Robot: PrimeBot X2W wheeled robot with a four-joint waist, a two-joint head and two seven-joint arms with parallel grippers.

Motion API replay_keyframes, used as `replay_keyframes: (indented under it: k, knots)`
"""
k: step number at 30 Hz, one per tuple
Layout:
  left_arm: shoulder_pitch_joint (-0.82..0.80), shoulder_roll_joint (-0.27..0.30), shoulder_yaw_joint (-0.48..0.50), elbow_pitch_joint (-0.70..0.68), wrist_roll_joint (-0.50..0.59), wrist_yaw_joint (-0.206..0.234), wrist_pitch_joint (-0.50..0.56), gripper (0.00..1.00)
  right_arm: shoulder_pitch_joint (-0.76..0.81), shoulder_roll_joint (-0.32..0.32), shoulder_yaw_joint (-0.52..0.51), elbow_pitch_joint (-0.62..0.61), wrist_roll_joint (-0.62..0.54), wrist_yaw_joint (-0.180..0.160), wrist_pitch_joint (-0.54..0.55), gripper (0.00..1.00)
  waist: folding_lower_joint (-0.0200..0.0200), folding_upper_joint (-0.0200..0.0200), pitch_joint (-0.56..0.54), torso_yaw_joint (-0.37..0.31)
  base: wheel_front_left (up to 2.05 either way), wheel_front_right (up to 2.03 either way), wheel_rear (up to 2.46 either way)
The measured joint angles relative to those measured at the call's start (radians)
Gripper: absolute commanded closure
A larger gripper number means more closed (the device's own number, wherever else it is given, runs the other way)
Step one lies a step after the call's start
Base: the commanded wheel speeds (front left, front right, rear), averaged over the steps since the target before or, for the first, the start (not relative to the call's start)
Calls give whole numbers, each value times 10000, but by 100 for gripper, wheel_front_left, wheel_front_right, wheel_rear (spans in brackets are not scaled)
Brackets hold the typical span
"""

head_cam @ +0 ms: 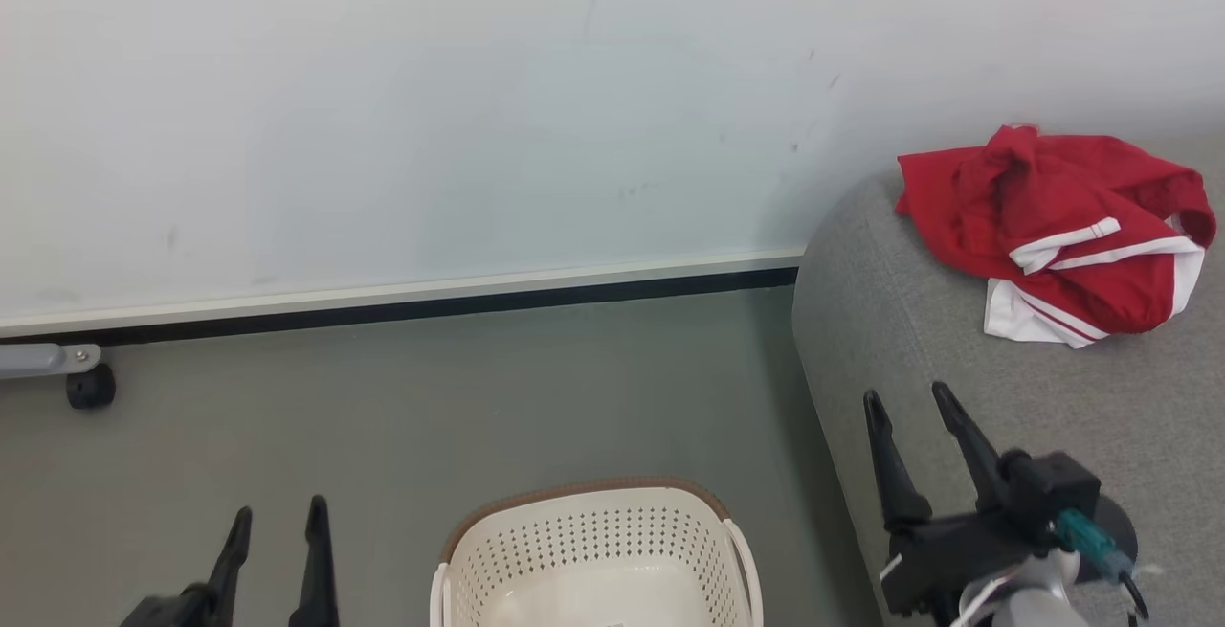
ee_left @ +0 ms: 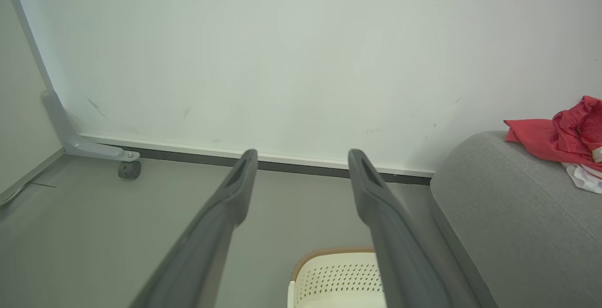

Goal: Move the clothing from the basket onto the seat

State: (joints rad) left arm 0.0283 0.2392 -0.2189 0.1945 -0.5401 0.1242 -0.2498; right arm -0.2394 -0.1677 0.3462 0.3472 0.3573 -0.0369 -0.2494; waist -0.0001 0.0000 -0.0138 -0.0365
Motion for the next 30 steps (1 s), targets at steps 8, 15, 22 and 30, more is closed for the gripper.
replay_keyframes:
  k: [8, 15, 22, 30]
  knots:
    - [886, -368, 832, -792, 596, 0, 0, 0, 1294, -15, -219, -1195, -52, -280, 0, 0, 1, 0, -117, -25, 0, 0, 0]
    - [1220, -602, 1104, -1197, 1037, 0, 0, 0, 1666, -102, -445, -1871, -81, -433, 0, 0, 1, 0, -95, -41, 0, 0, 0]
    - [1225, -729, 1174, -1381, 1210, 0, 0, 0, 1742, -113, -522, -2242, -188, -477, 0, 0, 1, 0, -57, -25, 0, 0, 0]
    - [1235, -823, 1202, -1476, 1367, 0, 0, 0, 1881, -115, -619, -2476, -194, -523, 0, 0, 1, 0, -16, 7, 0, 0, 0]
